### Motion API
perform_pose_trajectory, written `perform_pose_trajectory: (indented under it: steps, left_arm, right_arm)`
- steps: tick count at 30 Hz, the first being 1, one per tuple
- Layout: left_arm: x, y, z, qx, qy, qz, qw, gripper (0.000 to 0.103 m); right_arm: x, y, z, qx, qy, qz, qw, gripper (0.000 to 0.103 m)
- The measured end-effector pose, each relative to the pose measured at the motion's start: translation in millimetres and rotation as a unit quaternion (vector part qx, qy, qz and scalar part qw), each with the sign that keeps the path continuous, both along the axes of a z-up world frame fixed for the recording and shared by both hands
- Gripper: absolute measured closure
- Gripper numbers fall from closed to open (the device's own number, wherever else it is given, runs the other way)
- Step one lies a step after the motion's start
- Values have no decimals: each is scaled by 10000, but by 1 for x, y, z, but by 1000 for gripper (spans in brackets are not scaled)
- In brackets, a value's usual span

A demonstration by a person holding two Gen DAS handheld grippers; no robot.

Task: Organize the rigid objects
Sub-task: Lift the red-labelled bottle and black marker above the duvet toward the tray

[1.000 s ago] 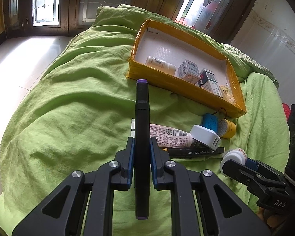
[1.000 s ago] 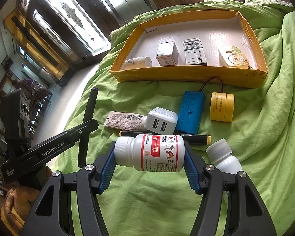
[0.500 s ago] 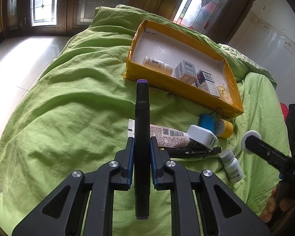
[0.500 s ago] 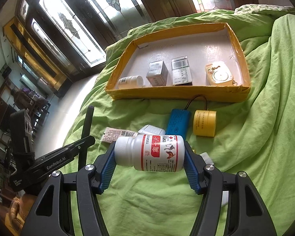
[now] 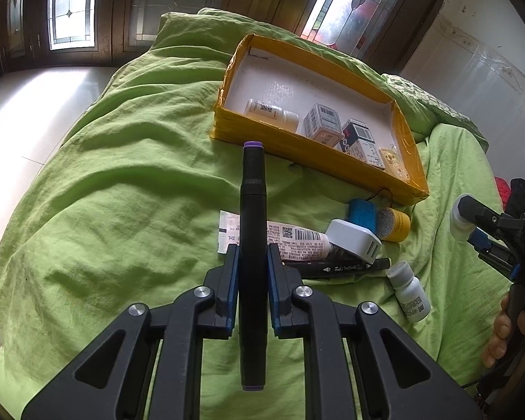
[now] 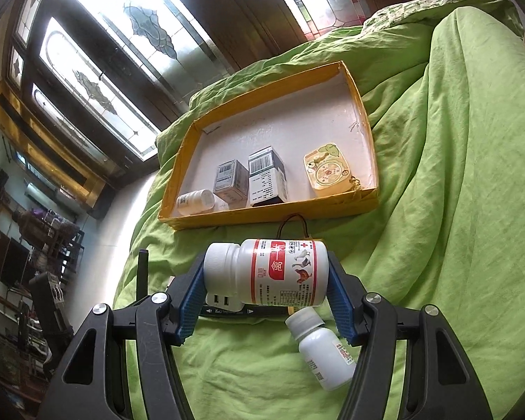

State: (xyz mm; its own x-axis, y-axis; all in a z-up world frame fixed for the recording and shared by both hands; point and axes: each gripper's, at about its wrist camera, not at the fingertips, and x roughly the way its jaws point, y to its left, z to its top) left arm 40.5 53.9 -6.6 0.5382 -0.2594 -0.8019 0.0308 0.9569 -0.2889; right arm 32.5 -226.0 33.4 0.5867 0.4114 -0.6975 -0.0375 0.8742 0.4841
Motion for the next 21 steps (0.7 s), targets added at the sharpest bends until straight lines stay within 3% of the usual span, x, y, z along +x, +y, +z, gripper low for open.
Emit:
perform_pose_trajectory:
  steps: [12,21]
  left_arm:
    - [0,0,0,30,-16,-10,10000,91]
    - [5,-4,9,-155,29,-63,9999,91]
  right_arm:
    - [6,5,11,77,-83,103,9999,45]
    - [21,3,25,187,-207,60,9996,45]
